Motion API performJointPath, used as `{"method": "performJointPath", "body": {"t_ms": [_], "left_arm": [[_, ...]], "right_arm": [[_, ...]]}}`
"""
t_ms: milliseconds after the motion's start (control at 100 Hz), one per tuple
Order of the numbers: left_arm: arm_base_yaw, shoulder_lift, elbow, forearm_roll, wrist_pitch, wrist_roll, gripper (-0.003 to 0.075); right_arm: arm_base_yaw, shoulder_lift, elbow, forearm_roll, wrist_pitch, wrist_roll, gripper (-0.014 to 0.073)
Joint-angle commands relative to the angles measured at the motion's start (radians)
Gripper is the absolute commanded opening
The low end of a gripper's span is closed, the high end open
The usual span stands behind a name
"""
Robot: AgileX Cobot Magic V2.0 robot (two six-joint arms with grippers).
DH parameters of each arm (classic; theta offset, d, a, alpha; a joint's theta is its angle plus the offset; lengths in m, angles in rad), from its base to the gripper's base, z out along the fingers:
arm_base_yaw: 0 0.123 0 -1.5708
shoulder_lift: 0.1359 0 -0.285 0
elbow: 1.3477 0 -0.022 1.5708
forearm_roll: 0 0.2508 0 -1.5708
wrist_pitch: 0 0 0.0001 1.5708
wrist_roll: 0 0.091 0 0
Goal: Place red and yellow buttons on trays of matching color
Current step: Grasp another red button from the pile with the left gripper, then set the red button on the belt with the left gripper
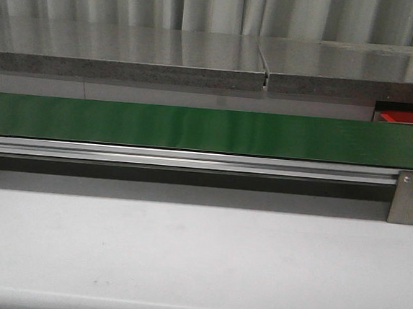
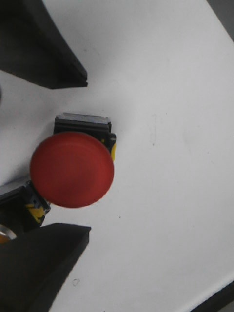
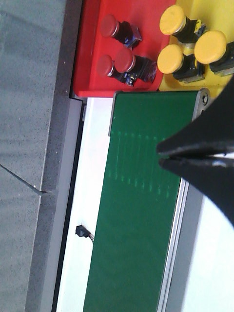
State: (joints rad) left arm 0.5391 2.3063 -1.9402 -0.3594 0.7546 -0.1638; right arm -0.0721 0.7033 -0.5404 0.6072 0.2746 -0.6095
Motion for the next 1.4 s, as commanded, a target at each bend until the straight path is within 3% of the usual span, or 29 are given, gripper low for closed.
{"method": "performJointPath", "body": {"t_ms": [0,260,560,740,910,1390], "left_arm": [[-0.006,-0.053,-0.032,-0.038,-0.071,-0.007,0.0564],[-0.007,-0.049,-0.032,-0.036,-0.102,-0.007,0.0559],[-0.007,-0.046,-0.032,-0.036,-0.102,-0.006,0.0293],[-0.007,-0.046,-0.032,-0.036,-0.102,-0.006,0.0225],[-0.007,-0.055,-0.032,-0.036,-0.102,-0.003,0.0221],[-0.013,-0.265,-0.015,-0.052,0.035,0.191,0.0221]], "right_arm": [[0.0,-0.005,-0.025,0.002,-0.065,-0.006,-0.0076],[0.0,-0.005,-0.025,0.002,-0.065,-0.006,-0.0076],[0.0,-0.005,-0.025,0.002,-0.065,-0.006,-0.0076],[0.0,-0.005,-0.025,0.002,-0.065,-0.006,-0.0076],[0.0,-0.005,-0.025,0.002,-0.065,-0.006,-0.0076],[0.0,-0.005,-0.025,0.002,-0.065,-0.006,-0.0076]]}}
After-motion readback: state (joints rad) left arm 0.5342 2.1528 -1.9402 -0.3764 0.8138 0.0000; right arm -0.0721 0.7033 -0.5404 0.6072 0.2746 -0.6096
